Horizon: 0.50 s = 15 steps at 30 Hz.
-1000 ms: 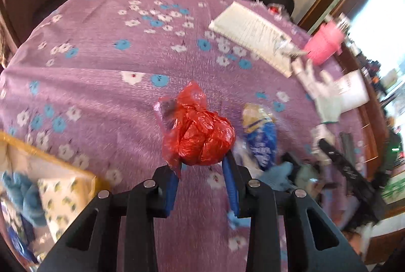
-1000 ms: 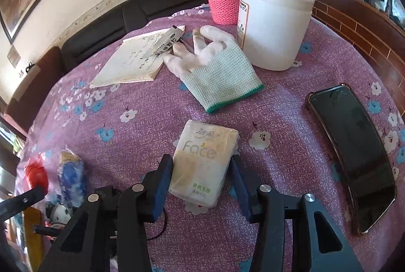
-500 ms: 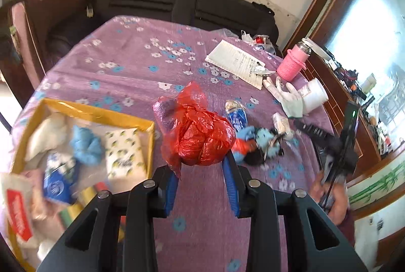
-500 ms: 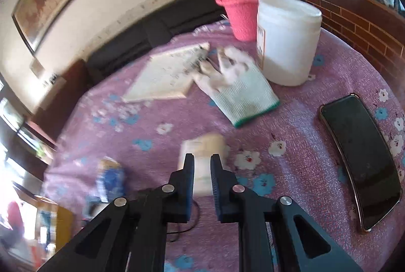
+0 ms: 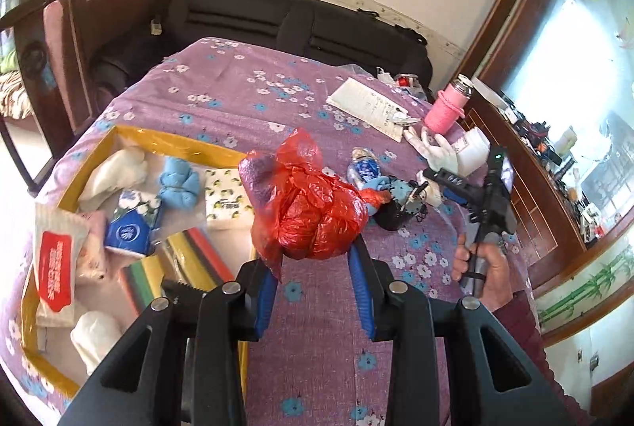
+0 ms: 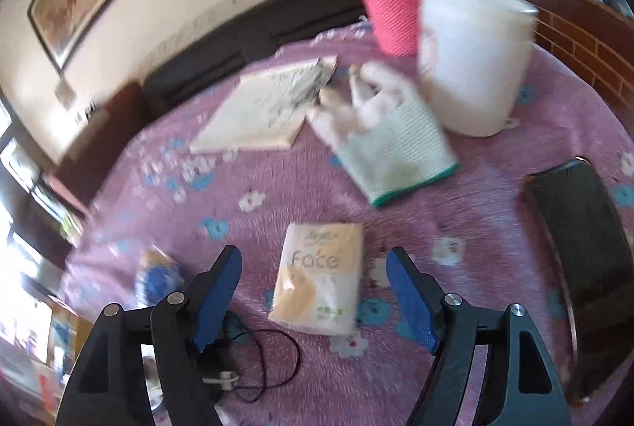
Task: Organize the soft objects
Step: 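Carry both items into the yellow tray and open both tools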
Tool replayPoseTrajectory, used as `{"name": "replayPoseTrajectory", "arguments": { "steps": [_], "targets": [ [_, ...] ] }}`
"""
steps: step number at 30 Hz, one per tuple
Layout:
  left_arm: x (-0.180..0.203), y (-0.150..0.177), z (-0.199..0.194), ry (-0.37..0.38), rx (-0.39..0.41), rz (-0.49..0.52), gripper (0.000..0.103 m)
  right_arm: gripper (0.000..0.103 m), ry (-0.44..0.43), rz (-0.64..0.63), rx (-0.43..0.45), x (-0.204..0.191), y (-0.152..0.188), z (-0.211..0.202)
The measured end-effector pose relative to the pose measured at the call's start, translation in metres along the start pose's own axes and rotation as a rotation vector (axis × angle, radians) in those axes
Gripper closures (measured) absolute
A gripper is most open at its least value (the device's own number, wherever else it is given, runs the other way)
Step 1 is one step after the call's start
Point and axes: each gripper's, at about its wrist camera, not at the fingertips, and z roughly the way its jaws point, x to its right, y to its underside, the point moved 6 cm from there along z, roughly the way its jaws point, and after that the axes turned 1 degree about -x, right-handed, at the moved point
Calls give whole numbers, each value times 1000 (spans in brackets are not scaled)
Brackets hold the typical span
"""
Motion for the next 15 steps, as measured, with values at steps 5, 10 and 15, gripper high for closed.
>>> {"name": "replayPoseTrajectory", "arguments": {
  "steps": [5,10,15],
  "targets": [
    [-10,5,-1,-24,4,-37,71,62,51,-83,-22,-13,8,12],
    [-36,11,-22,-52,34,-92,71,69,73,-36,34,-5,5,-8],
    [-79,17,-49,-96,68,-173,71,69,50,-26,155,-13,-4,-62]
  ]
}}
